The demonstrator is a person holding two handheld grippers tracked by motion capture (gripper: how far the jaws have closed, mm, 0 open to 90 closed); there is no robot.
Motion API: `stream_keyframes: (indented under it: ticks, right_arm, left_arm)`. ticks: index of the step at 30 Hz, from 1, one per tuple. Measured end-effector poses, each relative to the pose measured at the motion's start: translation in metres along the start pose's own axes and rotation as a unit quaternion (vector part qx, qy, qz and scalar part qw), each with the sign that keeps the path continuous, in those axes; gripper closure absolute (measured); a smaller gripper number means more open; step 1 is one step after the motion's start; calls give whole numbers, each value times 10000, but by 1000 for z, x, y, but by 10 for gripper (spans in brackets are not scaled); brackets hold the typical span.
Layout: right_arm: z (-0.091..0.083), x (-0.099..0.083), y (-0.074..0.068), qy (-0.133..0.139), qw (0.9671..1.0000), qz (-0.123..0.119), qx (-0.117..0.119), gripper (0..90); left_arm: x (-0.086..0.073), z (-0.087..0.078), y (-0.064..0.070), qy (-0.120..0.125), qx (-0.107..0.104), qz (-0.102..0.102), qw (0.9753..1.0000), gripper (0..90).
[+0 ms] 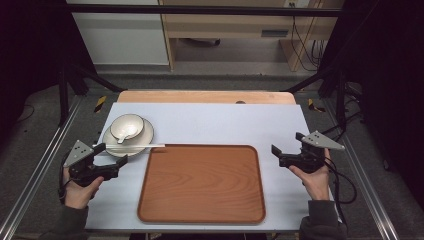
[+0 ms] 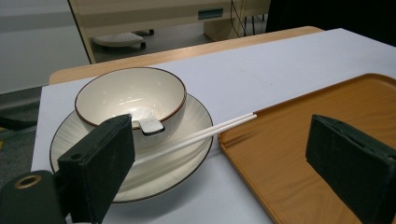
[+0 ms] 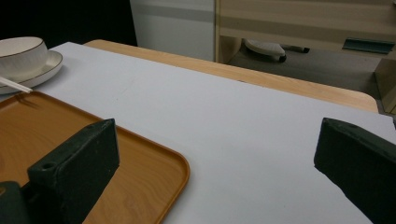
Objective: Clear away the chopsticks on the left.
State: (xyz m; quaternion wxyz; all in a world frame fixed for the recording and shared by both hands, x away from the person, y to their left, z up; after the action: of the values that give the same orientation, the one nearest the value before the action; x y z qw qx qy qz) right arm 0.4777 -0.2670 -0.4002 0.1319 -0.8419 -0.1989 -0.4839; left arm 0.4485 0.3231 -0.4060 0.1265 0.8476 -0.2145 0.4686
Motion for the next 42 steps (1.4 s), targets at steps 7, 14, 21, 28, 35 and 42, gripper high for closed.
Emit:
stream_keyframes:
  ticks: [7,14,21,28,35,42]
  right_arm:
    - [-1,0,1,30,10000,20,-19,5]
    - [0,2,-2,13,10000,-1,-49,5]
    - [4,2,-5,-52,10000,-66,-38,6]
    - [5,2,-6,-72,9999,-71,-17,6]
    - [6,2,-6,-103,9999,-95,-13,5]
    - [7,2,-7,-128,9999,-92,-41,6]
  left_arm:
    - [0,-1,-6,-34,-72,-4,10000,88]
    - [-5,3,-16,-331,-256,228,9989,96]
    - [-8,8,-25,-593,-374,558,9960,125]
    - [-10,14,-32,-887,-399,767,9923,128]
    - [-12,22,-40,-1210,-408,933,9874,154]
    - [-7,25,-48,-1313,-347,1086,9848,192]
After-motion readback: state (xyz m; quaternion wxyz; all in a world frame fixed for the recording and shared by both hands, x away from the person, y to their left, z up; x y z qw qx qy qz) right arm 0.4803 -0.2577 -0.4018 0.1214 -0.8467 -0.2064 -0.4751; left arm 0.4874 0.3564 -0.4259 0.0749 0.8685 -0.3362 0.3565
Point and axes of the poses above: each handheld gripper's, and its own axes: z roughly forward along the jaws, x roughly out of its top, y roughly to its right, the point moved 1 cm from there along z, roughly forward along the jaws, and after that the axes turned 10 degrees about -y, right-handed, at the moved point
